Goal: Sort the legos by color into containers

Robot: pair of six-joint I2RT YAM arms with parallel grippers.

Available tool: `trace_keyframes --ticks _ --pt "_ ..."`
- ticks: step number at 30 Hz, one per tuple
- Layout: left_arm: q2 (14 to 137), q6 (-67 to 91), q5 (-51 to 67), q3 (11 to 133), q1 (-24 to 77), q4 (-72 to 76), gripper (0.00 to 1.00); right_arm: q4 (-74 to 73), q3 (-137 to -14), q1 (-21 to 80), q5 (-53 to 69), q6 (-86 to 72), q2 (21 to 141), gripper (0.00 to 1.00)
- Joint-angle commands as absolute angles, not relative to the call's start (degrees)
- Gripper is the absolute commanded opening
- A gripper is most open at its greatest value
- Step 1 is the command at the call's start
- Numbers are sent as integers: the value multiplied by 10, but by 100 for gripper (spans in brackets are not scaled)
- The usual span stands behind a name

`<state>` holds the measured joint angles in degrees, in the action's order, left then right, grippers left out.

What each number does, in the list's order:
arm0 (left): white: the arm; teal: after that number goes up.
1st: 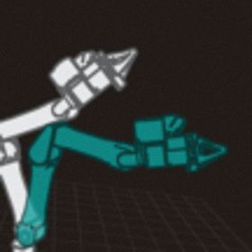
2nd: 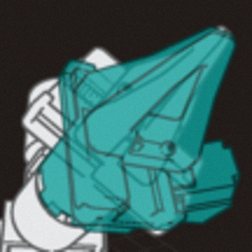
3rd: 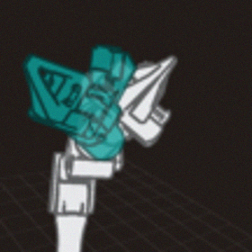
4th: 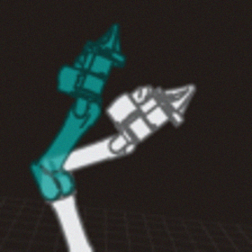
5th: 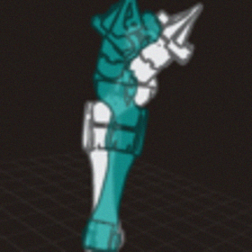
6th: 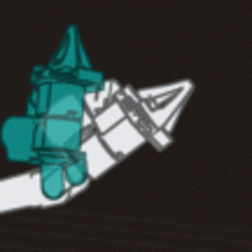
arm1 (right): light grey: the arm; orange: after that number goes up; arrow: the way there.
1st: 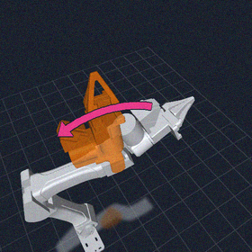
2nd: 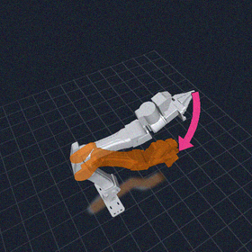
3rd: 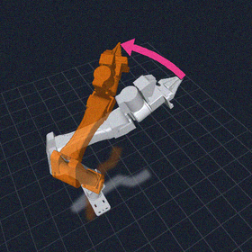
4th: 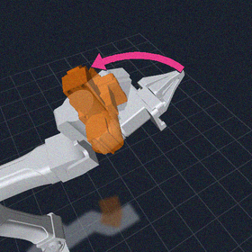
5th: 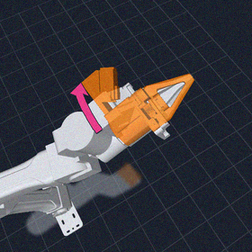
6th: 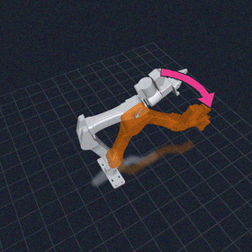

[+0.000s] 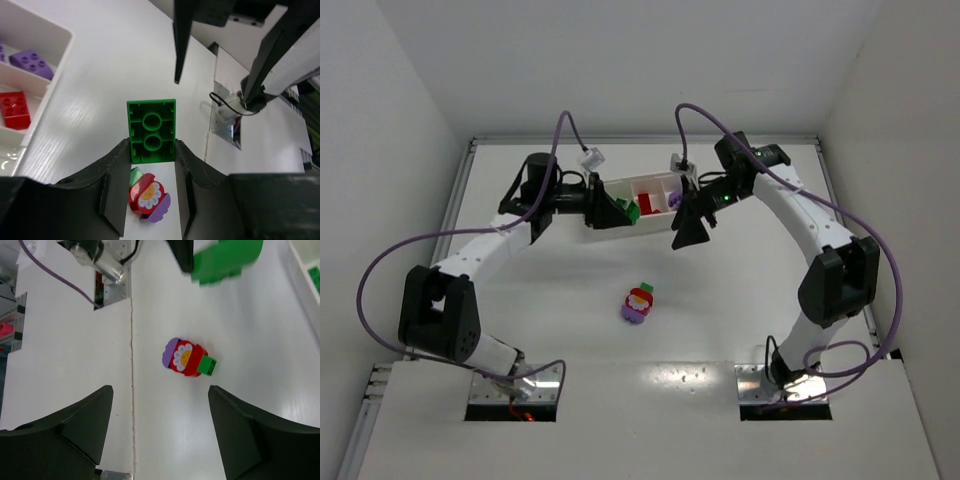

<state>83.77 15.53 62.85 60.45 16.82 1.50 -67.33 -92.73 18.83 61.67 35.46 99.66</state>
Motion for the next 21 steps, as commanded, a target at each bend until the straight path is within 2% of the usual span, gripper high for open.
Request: trace_keyframes --ticks 1,6,8,10,11,12,13,17,21 --pt "814 205 600 593 143 83 0 -593 -883 177 600 296 958 78" --pt "809 279 555 583 125 113 0 -486 -805 171 537 190 906 78" --pt "809 375 537 577 111 132 0 -458 -789 165 531 176 892 78" --pt "829 497 592 519 95 296 0 -458 -780 165 524 176 884 78" --pt "841 705 624 488 89 557 0 -458 -775 165 524 176 884 78" --pt "857 798 624 463 81 652 0 -458 -775 160 524 176 884 78" --pt "871 855 624 449 81 703 0 -458 -775 160 524 176 884 78" --pt "905 936 639 475 76 747 0 -458 -775 160 529 176 884 78" --pt "912 972 639 475 76 805 0 -458 -770 155 529 176 884 78"
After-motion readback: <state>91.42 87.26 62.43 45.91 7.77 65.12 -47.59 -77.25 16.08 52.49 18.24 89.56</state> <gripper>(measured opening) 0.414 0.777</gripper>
